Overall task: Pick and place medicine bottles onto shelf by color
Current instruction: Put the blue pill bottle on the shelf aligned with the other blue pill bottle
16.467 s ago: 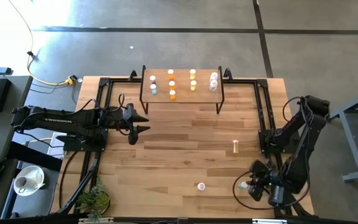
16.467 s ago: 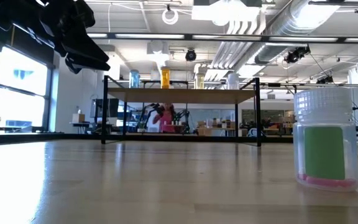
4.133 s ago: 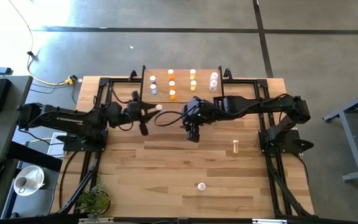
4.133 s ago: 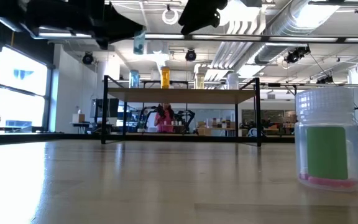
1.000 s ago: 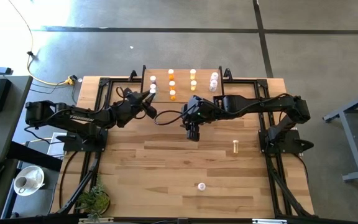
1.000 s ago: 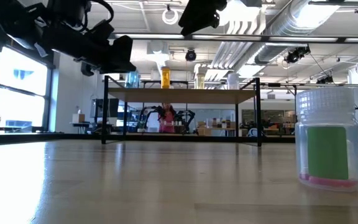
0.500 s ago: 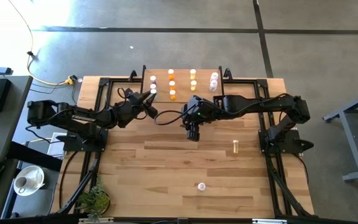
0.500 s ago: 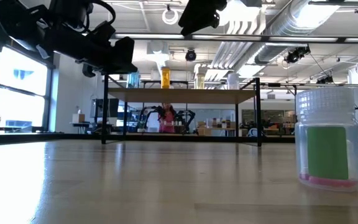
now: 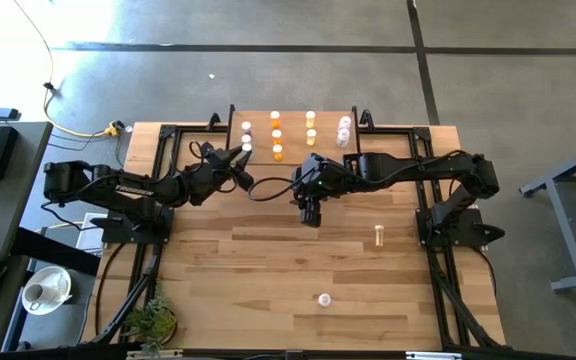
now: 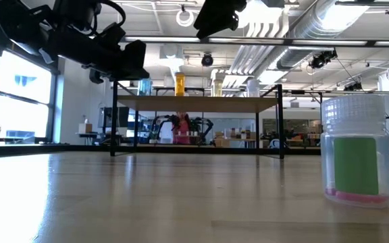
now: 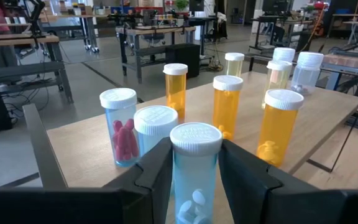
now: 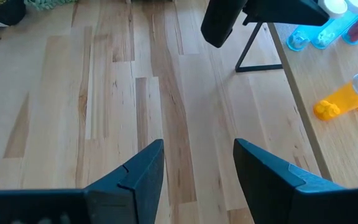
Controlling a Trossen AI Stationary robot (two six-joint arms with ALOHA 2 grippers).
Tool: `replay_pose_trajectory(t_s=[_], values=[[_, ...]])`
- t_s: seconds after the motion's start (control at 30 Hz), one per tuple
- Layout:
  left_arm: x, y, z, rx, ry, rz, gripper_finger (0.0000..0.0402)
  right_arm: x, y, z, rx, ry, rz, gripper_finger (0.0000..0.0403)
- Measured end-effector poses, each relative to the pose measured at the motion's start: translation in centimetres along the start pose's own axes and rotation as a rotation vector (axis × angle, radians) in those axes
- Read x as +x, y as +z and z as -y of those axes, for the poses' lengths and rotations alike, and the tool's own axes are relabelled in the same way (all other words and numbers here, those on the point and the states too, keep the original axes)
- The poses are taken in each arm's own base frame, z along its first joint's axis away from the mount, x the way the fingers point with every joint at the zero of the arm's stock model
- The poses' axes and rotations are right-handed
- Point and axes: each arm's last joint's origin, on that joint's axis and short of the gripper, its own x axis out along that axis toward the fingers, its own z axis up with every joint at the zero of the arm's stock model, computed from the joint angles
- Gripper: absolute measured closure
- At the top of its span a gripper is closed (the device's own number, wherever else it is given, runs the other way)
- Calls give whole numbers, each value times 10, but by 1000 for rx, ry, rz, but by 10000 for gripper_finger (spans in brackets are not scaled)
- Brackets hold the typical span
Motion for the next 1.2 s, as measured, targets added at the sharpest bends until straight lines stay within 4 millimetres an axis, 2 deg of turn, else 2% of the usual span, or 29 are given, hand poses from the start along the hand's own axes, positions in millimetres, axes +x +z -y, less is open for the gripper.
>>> replay_pose_trajectory(t_s=[0.5, 0.87, 1.2], values=[[-3, 3, -2, -8, 0, 7, 245, 0, 0, 0, 0, 0, 0, 218], [-6, 6, -1, -23, -21, 24, 243, 0, 0, 0, 5, 0, 0, 218], [-17, 16, 5, -1, -72, 66, 245, 0, 0, 0, 12, 1, 0, 218]])
